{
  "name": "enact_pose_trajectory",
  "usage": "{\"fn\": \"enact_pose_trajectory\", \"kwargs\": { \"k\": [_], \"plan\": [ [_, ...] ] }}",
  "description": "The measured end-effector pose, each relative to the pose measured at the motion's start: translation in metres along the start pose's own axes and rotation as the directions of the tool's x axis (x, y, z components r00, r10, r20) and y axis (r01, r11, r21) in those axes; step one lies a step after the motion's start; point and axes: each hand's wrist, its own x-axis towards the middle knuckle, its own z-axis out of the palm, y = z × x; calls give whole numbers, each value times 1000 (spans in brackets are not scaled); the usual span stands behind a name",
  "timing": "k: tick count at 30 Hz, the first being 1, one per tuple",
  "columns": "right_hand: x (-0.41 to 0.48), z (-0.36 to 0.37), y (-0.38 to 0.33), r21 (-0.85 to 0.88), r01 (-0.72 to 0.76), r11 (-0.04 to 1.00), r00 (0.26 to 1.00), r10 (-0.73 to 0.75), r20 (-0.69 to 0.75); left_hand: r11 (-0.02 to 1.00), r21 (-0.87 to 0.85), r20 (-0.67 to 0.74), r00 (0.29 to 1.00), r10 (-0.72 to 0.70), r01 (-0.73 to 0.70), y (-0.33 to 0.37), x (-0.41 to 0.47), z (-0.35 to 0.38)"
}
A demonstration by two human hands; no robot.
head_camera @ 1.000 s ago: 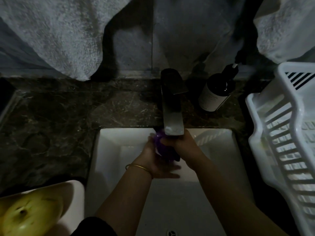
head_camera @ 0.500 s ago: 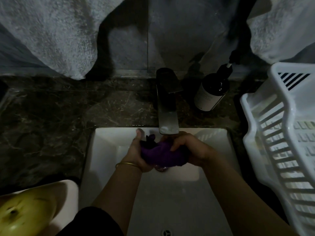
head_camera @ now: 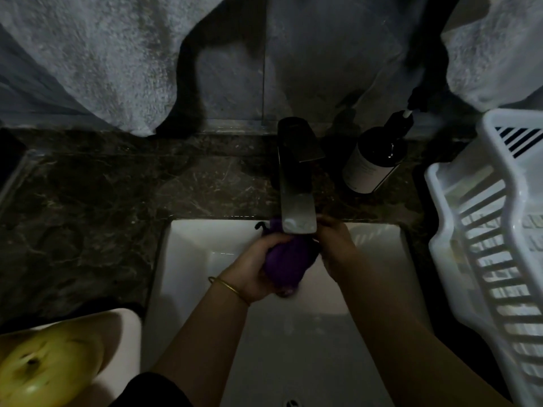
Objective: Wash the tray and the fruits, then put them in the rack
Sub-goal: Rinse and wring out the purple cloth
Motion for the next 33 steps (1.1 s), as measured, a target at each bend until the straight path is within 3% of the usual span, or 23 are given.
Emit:
{"fn": "enact_pose_trajectory", "kwargs": {
  "k": [3,8,13,16,19,23,28,30,31,32,33],
  "plan": [
    [-1,-9,14,275,-154,949,987,139,75,973,-224,37,998,-47,54,3,-1,2],
    [-14,-14,31,420,-333,844,924,203,324,919,-344,250,962,-111,195,-15,-5,6],
    [-11,-16,16,388,-270,881,900,88,427,979,-87,297,943,-153,186,-27,-3,-1],
    [-6,-15,7,304,-296,906,857,111,503,981,-35,344,924,-169,192,-23,-5,-1],
    [-1,-15,13,248,-310,918,857,158,490,977,8,370,907,-200,212,-18,-8,1],
    [-8,-7,16,290,-333,897,833,136,537,967,106,284,925,-252,231,-14,-15,5],
    [-9,4,0,274,-215,937,908,88,410,968,168,125,970,-210,188,-12,-10,1],
    [-8,10,-5,137,-176,975,916,111,385,891,433,44,985,-170,134,-12,-5,-2],
    [-7,13,-4,57,-159,986,932,131,338,783,613,-30,994,-107,103,-12,-2,-2],
    [-6,16,-3,-27,-142,989,950,144,276,616,785,-80,997,0,63,-15,5,-2],
    [-5,20,-1,-93,-118,989,966,136,222,377,926,-72,990,125,20,-19,11,-2]
  ]
}}
